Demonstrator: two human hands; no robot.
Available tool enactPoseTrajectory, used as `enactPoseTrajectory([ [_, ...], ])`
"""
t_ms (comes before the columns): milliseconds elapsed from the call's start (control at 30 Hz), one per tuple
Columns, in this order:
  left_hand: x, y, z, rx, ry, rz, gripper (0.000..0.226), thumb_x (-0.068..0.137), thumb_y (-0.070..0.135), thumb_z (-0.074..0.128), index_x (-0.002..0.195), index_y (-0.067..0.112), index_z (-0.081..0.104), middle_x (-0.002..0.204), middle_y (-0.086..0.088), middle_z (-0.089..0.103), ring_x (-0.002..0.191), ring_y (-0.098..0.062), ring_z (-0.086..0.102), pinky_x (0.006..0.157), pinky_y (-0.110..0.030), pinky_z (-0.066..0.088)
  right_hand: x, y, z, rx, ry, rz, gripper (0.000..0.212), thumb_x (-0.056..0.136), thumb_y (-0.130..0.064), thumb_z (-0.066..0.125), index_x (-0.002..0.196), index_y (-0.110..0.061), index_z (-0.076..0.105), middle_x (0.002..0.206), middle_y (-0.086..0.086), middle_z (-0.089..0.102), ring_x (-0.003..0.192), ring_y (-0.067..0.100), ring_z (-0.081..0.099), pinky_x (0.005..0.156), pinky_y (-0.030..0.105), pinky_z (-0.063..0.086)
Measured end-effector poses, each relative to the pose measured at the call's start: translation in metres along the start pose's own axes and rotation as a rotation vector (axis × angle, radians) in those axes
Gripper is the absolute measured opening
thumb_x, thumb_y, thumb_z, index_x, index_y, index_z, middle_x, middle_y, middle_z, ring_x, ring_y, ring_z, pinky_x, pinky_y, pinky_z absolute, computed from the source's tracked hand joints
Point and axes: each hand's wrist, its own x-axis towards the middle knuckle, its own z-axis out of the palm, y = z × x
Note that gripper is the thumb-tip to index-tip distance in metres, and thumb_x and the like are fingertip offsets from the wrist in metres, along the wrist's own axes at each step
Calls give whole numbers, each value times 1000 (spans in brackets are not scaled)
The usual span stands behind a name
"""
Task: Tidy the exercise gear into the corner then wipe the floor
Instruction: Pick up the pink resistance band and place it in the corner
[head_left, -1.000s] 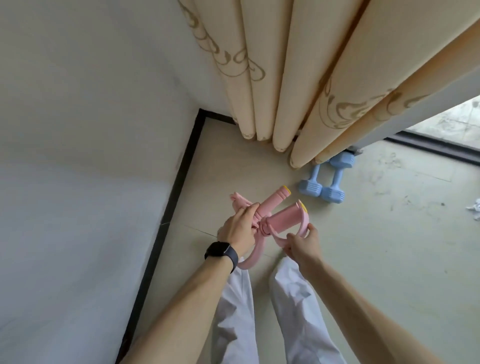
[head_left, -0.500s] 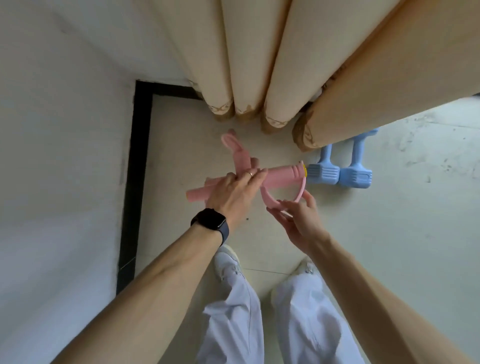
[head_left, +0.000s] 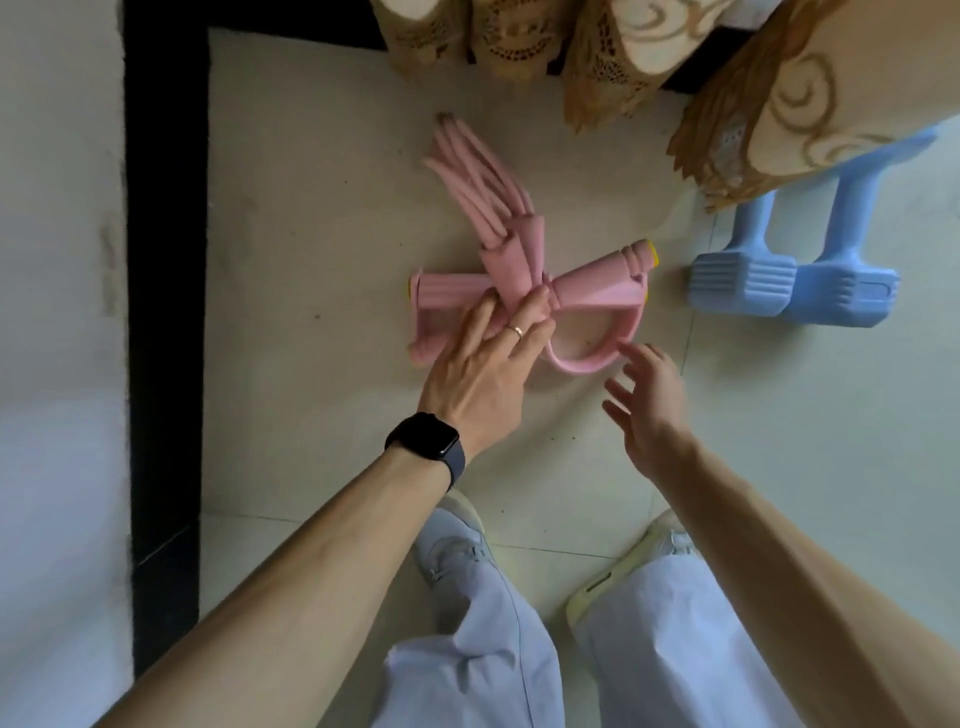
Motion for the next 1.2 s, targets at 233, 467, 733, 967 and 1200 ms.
enactPoseTrajectory([
  [233,-26,-41,12,25,-36,-403,75,70,24,82,136,11,49,142,-22,43,121,-46,50,92,-60,46,10,-45,17,-257,101,-385,84,79,-75,61,150,-36,37,148,-6,48,131,7,47,104,25,37],
  [467,-11,-54,-10,167,-36,-255,52,64,-9,66,112,11,59,108,-18,61,80,-39,60,59,-42,47,14,-46,26,-75,229,-298,43,68,-70,71,71,-26,69,107,1,67,100,16,63,94,33,52],
  [733,7,-27,-12,-783,227,-950,67,82,12,62,143,28,38,152,-8,29,117,-23,50,96,-32,45,5,3,11,132,60,-2,36,91,-47,67,112,-20,57,122,16,63,115,41,59,104,56,43],
  [967,9,-27,-2,-1094,319,-1101,49,95,43,56,137,20,46,120,5,56,108,-18,55,87,-29,42,25,0,7,139,42,-204,25,90,-44,69,73,-27,62,88,-4,62,86,10,56,90,38,44],
  [1200,1,-27,10,-967,246,-1268,54,96,44,58,145,28,41,136,4,55,112,-19,59,101,-31,44,20,1,11,199,42,-70,29,91,-47,68,110,-25,66,110,-10,69,100,7,65,99,46,50],
])
